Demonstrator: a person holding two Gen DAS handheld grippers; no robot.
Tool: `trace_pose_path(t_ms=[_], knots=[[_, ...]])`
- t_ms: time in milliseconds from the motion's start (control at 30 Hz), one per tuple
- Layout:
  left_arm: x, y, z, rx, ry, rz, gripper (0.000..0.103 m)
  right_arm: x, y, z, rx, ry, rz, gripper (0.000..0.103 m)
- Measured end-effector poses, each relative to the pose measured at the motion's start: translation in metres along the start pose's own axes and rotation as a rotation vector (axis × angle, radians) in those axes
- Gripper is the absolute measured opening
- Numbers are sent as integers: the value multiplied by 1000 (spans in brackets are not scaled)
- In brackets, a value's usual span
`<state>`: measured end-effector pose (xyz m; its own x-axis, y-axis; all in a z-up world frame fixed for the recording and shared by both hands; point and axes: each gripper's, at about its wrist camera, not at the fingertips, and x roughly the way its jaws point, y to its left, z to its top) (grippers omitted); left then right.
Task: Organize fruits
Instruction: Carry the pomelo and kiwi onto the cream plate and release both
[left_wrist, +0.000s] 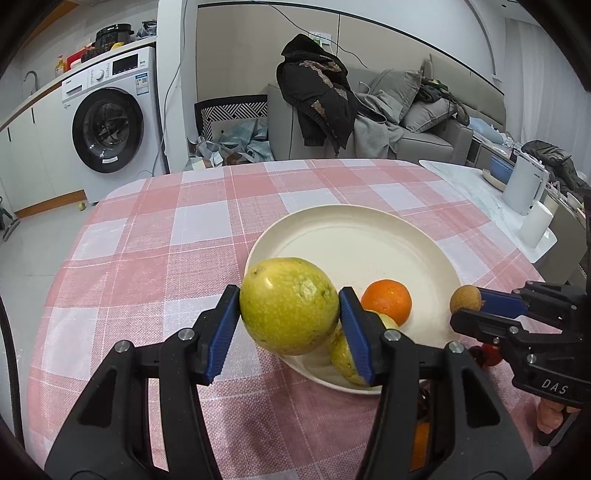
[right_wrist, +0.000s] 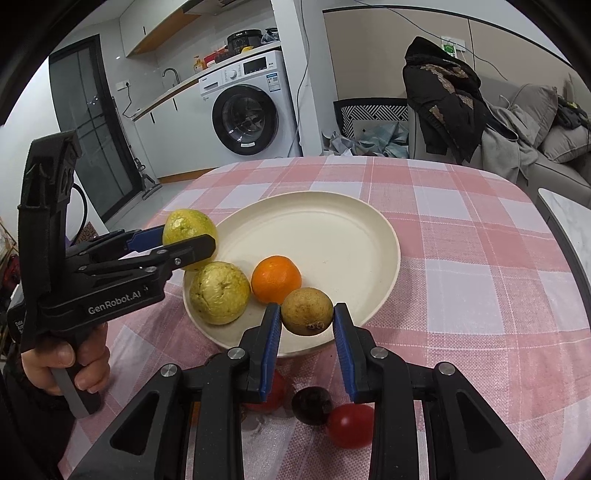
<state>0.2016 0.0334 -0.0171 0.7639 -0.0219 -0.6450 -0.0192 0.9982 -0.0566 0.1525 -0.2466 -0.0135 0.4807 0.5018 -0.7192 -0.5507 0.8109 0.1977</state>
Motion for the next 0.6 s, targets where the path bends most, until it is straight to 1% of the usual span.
trace_pose_path(t_ms=[333,500,600], knots=[[18,-4,1,19,25,2,52,10,1,5,4,7,-5,30],[19,-6,0,29,23,-3,52,13,1,4,-1,14,-16,30],[19,-5,-1,16,29,-15,52,15,0,4,-1,19,-19,30]])
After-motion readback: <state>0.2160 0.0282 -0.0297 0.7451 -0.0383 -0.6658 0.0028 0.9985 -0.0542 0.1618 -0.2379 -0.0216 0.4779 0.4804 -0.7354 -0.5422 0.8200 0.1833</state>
